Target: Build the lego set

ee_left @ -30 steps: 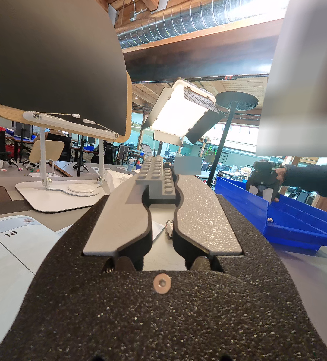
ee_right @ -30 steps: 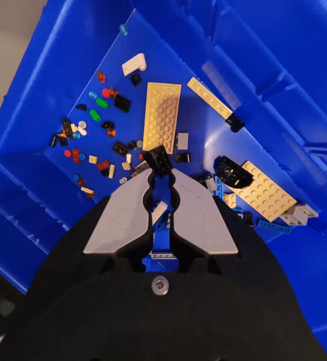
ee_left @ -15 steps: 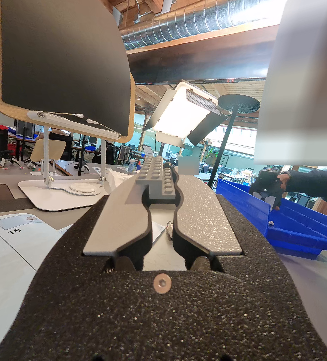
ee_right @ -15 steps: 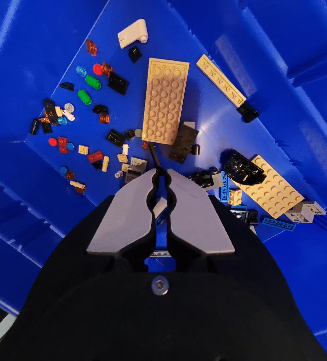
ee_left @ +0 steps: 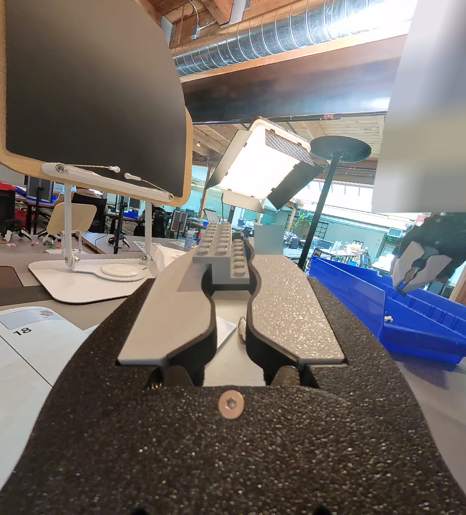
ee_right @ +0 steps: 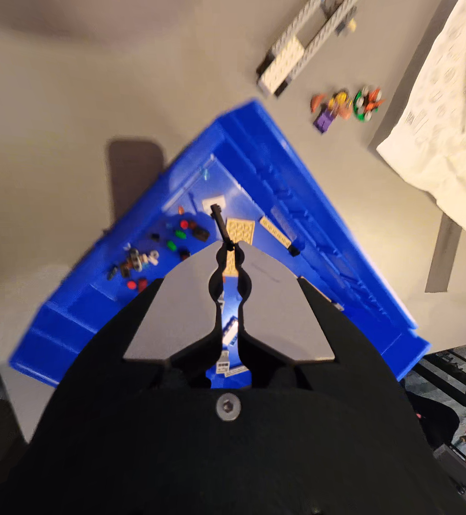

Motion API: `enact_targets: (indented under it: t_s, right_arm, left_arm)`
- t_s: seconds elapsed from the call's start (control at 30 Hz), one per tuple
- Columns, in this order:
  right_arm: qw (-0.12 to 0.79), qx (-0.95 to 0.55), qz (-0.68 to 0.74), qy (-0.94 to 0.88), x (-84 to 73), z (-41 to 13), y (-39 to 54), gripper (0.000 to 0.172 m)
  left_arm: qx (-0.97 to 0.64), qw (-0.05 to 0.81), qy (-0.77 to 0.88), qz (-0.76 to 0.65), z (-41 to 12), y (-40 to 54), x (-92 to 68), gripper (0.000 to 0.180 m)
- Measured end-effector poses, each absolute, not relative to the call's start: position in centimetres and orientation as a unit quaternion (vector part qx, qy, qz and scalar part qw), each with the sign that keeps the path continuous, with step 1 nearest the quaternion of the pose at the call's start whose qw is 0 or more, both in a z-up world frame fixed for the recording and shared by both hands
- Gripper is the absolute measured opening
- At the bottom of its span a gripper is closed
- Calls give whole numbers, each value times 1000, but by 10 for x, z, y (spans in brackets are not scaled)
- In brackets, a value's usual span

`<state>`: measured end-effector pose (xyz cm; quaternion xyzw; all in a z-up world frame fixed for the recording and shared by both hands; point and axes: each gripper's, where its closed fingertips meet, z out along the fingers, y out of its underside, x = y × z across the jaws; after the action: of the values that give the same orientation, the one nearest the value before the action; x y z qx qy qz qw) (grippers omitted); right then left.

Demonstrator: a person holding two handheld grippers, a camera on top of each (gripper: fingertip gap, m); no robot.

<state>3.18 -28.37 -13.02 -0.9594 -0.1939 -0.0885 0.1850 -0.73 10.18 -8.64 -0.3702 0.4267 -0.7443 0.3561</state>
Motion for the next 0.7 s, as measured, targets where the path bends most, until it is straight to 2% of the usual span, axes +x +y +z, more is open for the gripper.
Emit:
enact_targets:
  t_s: [0.17,0.5,0.7]
  right_arm:
    - [259,-945,-99,-171,-9,-124,-225,5]
    - [260,-951,-119,-117,-57,-196,-149,5]
    - [256,-958,-96,-91,-63,-220,-133,5]
  left_arm:
    - [-354,372,444,-735,-85,93,-12,18]
    - [-346,388,474,-711,-88,85,-15,17]
    - [-353,378,464,-719,-87,88,-14,18]
